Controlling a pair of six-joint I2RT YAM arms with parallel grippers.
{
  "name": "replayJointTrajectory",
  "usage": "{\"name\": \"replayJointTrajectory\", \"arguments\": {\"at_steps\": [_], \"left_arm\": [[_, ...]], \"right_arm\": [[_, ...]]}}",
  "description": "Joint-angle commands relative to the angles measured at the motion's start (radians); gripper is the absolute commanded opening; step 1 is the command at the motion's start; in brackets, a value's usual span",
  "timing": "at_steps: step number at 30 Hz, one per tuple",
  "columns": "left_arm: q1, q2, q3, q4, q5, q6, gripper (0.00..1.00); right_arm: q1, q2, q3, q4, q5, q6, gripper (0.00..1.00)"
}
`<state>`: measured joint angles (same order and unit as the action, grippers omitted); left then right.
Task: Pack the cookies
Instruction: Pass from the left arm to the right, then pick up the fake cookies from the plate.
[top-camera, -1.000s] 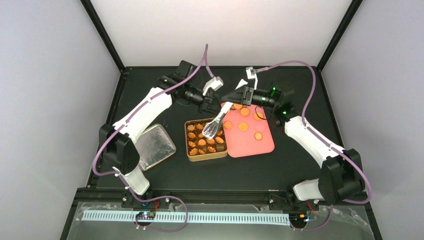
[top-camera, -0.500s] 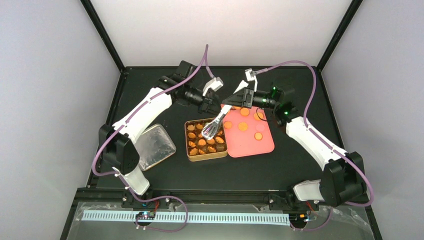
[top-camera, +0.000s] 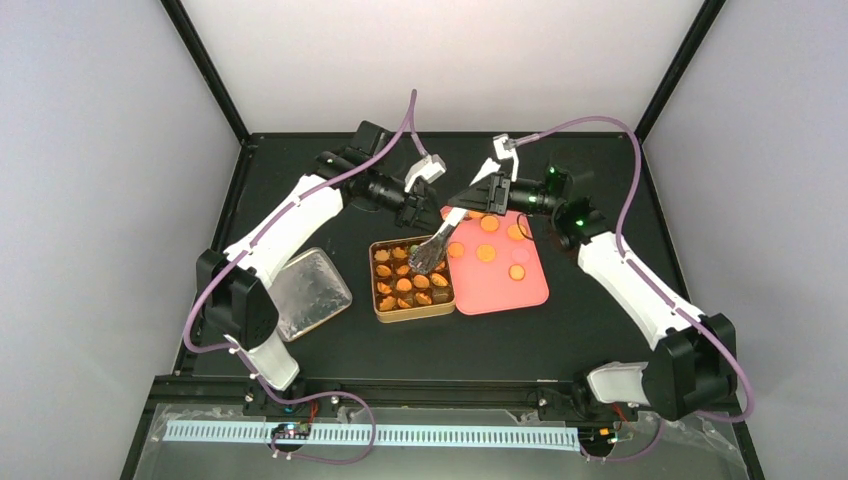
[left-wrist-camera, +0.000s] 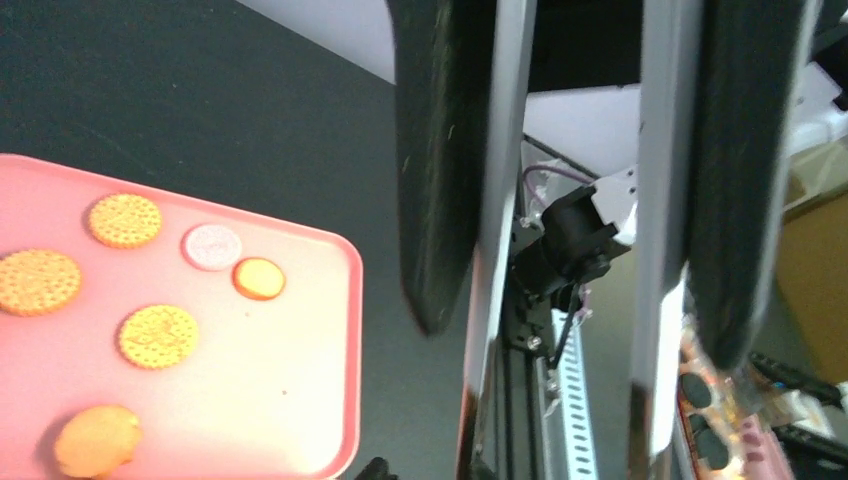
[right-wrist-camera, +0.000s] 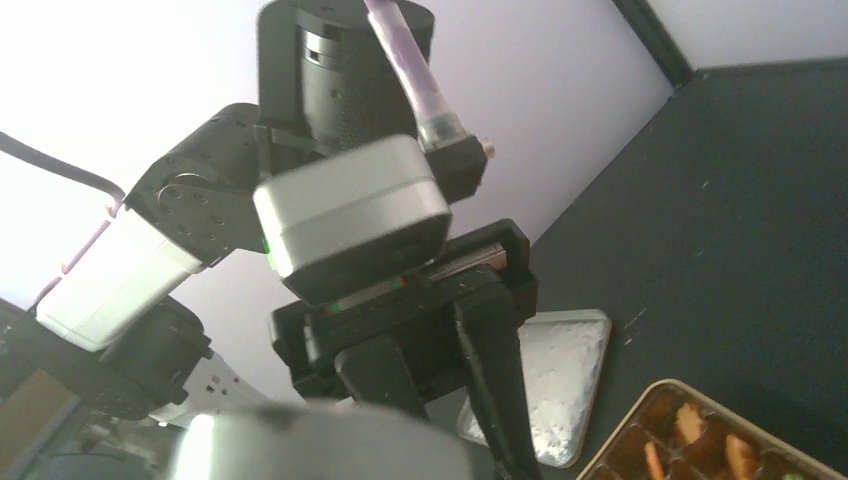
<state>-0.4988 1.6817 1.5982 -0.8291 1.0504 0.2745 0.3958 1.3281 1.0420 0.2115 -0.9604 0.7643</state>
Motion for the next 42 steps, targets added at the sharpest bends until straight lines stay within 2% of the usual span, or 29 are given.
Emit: {"name": "replayJointTrajectory", "arguments": {"at_steps": [1,3,6,10,13,19,27,42], "left_arm": [[0.007,-0.031,0.043,-0.033,-0.056,0.028,0.24],[0.008,-0.031,0.051,-0.056,-0.094,0.04,0.32],[0.016,-0.03,0.07,-0.101,-0.175,0.066,0.39],[0.049,-0.038,0.082,-0.16,-0.334,0.073,0.53],[0.099,-0.061,0.081,-0.168,-0.419,0.075,0.65],[0.208,-0.083,0.107,-0.188,-0.591,0.082,0.81],[0.317,-0.082,0.07,-0.212,-0.601,0.1,0.82],[0.368,-0.1,-0.048,-0.182,-0.608,0.117,0.82]], "right_arm": [[-0.008,-0.072,0.066,-0.087,0.057,-0.097,0.34],[-0.008,-0.088,0.076,-0.139,0.091,-0.149,0.34],[-0.008,-0.117,0.097,-0.241,0.17,-0.253,0.33],[-0.008,-0.15,0.118,-0.404,0.303,-0.401,0.33],[-0.008,-0.18,0.105,-0.476,0.414,-0.486,0.33],[-0.007,-0.203,0.063,-0.588,0.653,-0.593,0.34],[-0.008,-0.218,-0.082,-0.512,0.882,-0.581,0.35],[-0.006,-0.246,-0.275,-0.337,1.06,-0.57,0.37]]}}
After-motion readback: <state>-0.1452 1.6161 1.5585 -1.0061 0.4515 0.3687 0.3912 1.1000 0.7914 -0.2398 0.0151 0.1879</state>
